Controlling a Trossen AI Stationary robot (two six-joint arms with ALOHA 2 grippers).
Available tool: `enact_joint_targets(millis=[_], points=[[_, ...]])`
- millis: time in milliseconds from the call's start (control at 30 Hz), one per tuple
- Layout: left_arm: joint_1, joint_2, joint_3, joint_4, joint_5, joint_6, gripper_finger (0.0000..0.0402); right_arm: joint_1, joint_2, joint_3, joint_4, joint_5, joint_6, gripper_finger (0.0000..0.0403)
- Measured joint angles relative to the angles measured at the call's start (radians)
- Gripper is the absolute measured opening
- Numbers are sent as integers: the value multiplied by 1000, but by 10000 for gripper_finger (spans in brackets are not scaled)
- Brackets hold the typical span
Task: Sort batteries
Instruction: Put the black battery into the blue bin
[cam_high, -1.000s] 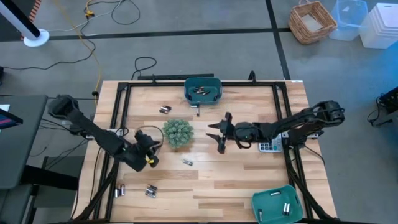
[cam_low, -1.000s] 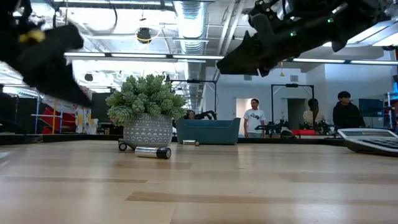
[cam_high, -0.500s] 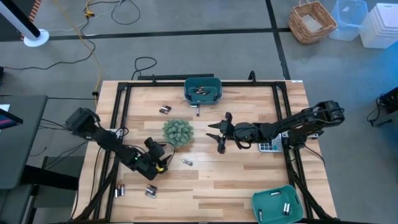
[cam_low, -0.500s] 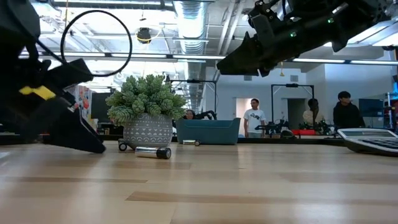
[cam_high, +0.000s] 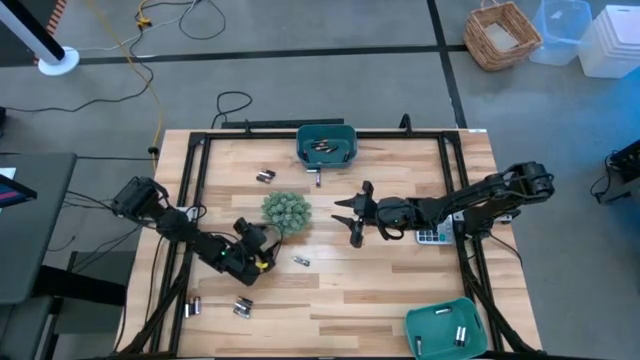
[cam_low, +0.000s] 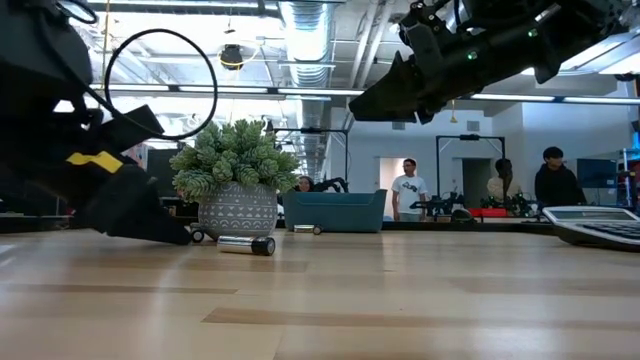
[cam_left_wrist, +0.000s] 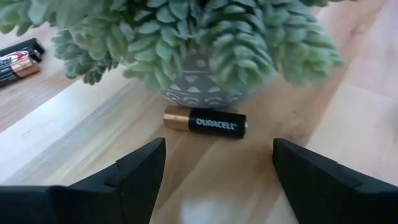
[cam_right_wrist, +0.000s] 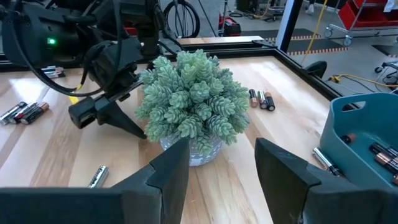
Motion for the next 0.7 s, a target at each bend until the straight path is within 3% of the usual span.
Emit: enact_joint_targets(millis=[267,567,700], points=[[40,0,-9,45,16,80,287,0,0,0,-1,0,0,196],[43,3,-191,404,51,147,287,0,0,0,-21,-1,7,196],[56,2,-228,473,80,208,287,0,0,0,-24,-1,7,196]])
